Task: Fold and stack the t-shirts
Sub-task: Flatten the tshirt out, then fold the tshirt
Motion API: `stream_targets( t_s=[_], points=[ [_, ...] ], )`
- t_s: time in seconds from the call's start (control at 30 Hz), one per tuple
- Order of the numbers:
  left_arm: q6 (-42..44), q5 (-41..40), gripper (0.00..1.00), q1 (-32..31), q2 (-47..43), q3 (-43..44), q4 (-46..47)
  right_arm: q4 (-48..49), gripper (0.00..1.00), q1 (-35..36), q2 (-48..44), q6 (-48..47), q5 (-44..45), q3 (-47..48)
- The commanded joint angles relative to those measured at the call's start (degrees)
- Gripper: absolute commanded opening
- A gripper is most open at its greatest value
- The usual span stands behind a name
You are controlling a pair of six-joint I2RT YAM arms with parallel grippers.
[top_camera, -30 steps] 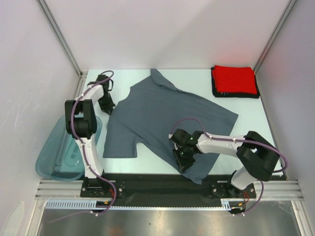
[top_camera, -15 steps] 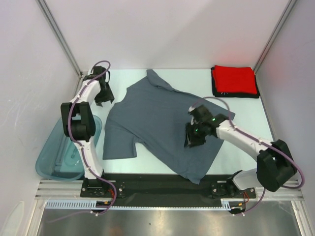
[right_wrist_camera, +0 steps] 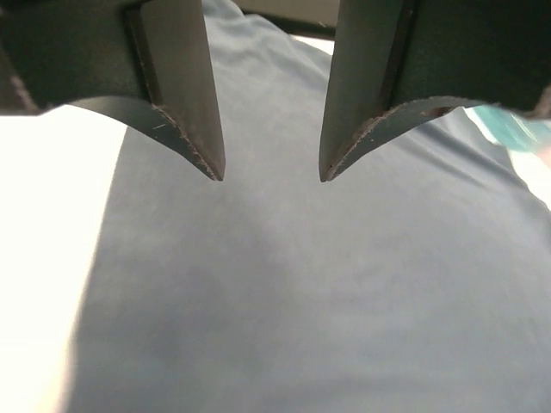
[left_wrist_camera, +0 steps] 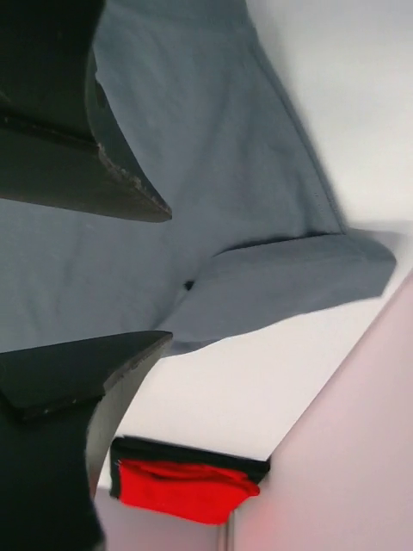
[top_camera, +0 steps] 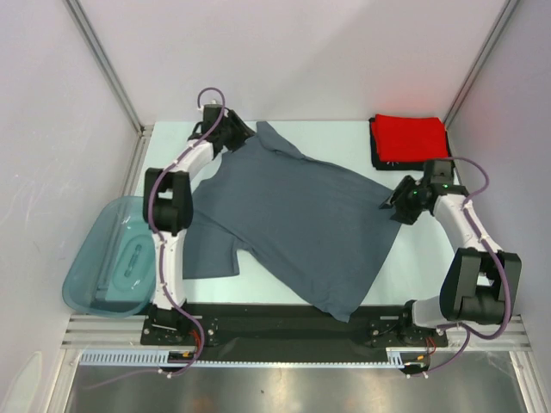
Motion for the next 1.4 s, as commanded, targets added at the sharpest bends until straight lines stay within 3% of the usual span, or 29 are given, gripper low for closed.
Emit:
stream_targets(
  t_s=[0.0,0.17,0.3,0.53,0.77,1.2,1.37],
  points=[
    [-12.27,4.57,0.60,-0.74,7.20,6.61,7.33,4.29,0.54,-5.09,1.68,1.42,-4.23,2.22],
    [-16.15,2.73,0.70,-2.41,12.66,11.02,8.30,7.73,0.57,-9.06,3.27,2.48,-6.61,2.22],
    [-18.17,2.46,0.71,-2.85,16.08,12.96,10.59,8.96,0.57,-9.86,3.97,2.48,-7.49,2.58],
    [-21.68,0.80,0.69,-3.03,19.61,14.37,12.00,9.58,0.57,-10.21,1.78,2.04,-7.50,0.56],
    [-19.14,-5.97,0.68,-4.25,16.88,12.35,7.69,10.63,0.57,-10.47,1.95,2.57,-7.76,-0.50],
    [-22.30,-3.87,0.65,-4.43,23.64,18.57,8.39,10.72,0.57,-10.82,5.20,3.01,-4.25,0.20],
    [-23.09,-2.90,0.59,-4.43,25.58,22.54,7.69,10.72,0.57,-11.09,7.83,3.10,-2.49,2.13]
  ],
)
